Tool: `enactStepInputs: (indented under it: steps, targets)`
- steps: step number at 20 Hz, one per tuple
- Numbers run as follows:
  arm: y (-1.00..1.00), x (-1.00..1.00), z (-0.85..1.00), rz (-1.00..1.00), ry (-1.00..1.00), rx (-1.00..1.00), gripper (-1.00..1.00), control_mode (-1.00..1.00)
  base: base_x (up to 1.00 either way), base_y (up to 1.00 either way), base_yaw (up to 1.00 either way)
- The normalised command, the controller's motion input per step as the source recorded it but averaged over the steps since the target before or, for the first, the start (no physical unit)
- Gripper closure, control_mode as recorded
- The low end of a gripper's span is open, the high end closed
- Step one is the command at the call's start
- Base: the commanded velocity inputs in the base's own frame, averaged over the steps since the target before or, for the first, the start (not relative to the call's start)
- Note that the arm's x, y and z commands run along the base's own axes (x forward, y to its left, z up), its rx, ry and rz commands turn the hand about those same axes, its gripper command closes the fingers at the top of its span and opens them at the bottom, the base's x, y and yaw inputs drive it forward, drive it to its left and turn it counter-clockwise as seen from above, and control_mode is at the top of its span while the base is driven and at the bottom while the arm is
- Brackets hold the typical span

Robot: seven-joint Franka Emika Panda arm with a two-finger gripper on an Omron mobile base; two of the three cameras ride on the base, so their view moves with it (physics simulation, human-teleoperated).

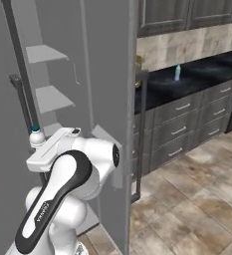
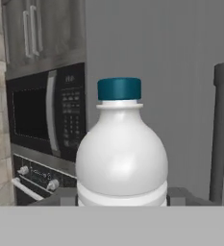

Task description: Take the bottled waters from the counter and place them in the freezer to freeze. Close the freezer door after placing the bottles.

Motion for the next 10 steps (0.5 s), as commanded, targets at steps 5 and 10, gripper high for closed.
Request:
enactStepInputs:
  steps: [5,10]
  targets:
    - [0.00,0.00,0.00,0.00,0.00,0.00,1.00,1.00,0.43,0.16,-0.13]
    - [0.00,0.00,0.00,0.00,0.00,0.00,1.00,1.00,0.51,0.00,-0.11]
